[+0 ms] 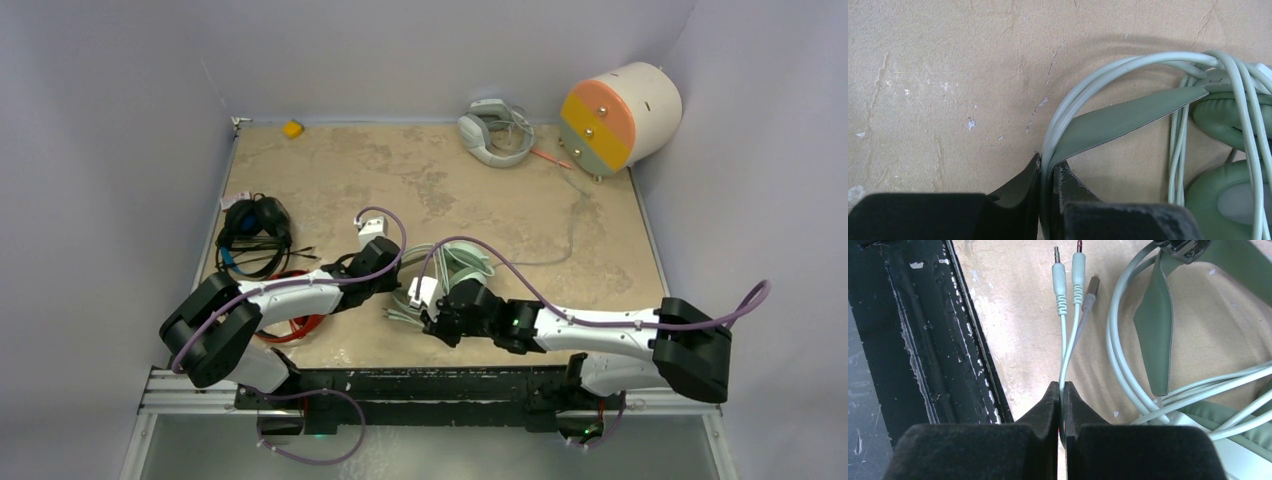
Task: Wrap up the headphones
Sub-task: Place the headphones at the center of the board.
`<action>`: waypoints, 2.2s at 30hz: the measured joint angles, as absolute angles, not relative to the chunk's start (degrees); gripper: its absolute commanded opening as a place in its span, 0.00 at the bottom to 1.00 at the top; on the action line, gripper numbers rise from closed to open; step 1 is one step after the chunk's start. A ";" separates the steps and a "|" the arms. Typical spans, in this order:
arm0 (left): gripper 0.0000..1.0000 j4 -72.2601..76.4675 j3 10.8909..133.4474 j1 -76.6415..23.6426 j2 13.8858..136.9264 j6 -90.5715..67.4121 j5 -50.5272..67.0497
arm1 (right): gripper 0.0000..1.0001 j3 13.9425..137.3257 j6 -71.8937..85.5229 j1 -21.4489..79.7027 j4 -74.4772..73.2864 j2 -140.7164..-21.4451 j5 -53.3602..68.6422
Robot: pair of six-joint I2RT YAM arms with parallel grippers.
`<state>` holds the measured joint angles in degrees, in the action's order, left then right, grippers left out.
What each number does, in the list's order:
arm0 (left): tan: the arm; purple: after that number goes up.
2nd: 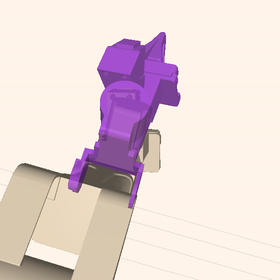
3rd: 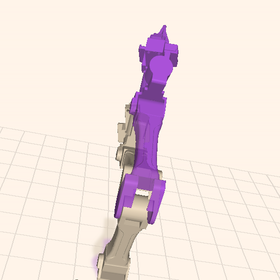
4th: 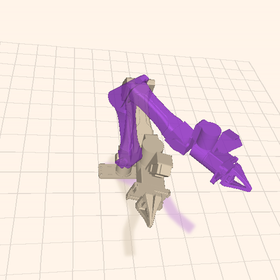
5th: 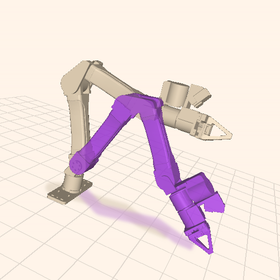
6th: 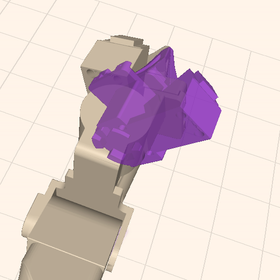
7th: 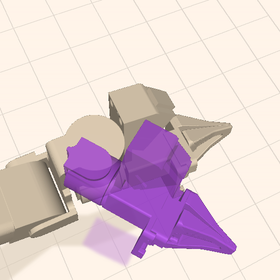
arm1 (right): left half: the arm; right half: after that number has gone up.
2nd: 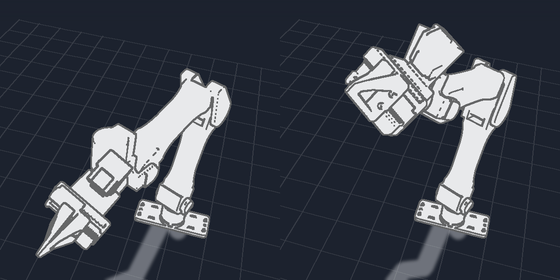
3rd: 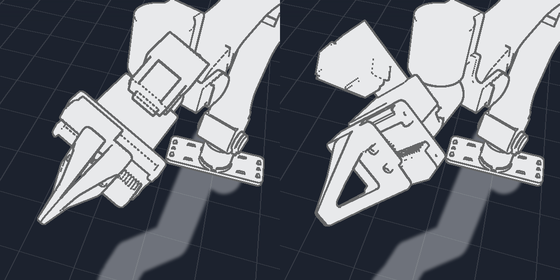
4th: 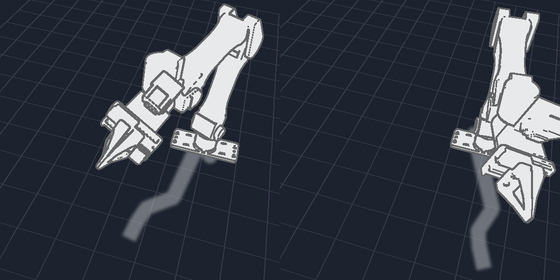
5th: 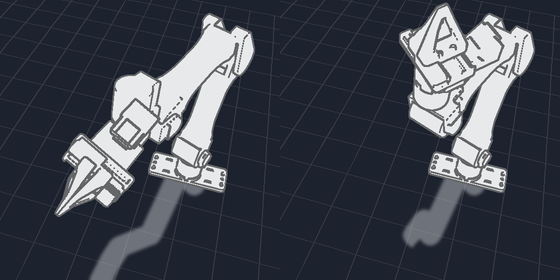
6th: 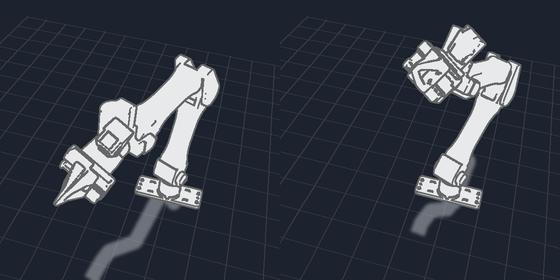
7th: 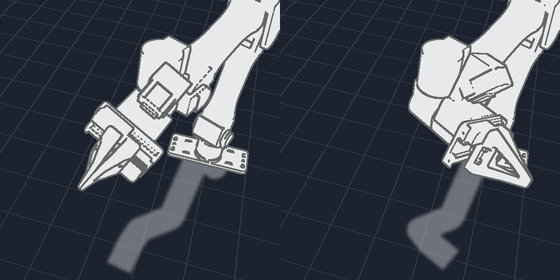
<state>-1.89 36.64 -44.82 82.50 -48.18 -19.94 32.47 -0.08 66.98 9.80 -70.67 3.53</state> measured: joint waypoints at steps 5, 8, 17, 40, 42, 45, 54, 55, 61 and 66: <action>0.00 -1.89 36.64 -44.82 82.50 -48.18 -19.94 | 0.00 32.80 0.73 66.98 9.50 -73.32 3.53; 0.00 -1.91 36.64 -44.82 82.50 -48.16 -19.92 | 0.01 33.87 1.19 66.94 8.84 -76.29 3.55; 0.00 -1.91 36.64 -44.82 82.50 -48.14 -19.88 | 0.08 36.03 2.42 66.78 8.78 -82.06 4.14; 0.00 -1.91 36.64 -44.82 82.50 -47.31 -19.86 | 0.00 36.75 2.61 66.78 8.23 -82.28 3.99; 0.00 -1.91 36.64 -44.82 82.50 -47.33 -19.86 | 0.00 36.75 2.68 66.78 8.23 -81.30 3.88; 0.00 -1.91 36.64 -44.82 82.50 -47.33 -19.86 | 0.00 36.51 3.38 66.78 8.58 -78.74 2.94; 0.00 -2.04 36.64 -44.82 82.50 -47.33 -19.86 | 0.00 32.75 7.51 66.43 15.11 -67.72 -1.48; 0.00 -2.11 36.64 -44.82 82.50 -47.33 -19.86 | 0.00 31.86 8.21 66.30 16.16 -66.35 -2.70; 0.00 -2.22 36.64 -44.82 82.50 -47.33 -19.84 | 0.00 30.87 14.24 62.85 15.92 -63.53 -9.98; 0.00 -2.50 36.64 -44.82 82.50 -47.31 -19.73 | 0.00 36.80 18.24 58.76 9.96 -68.58 -11.25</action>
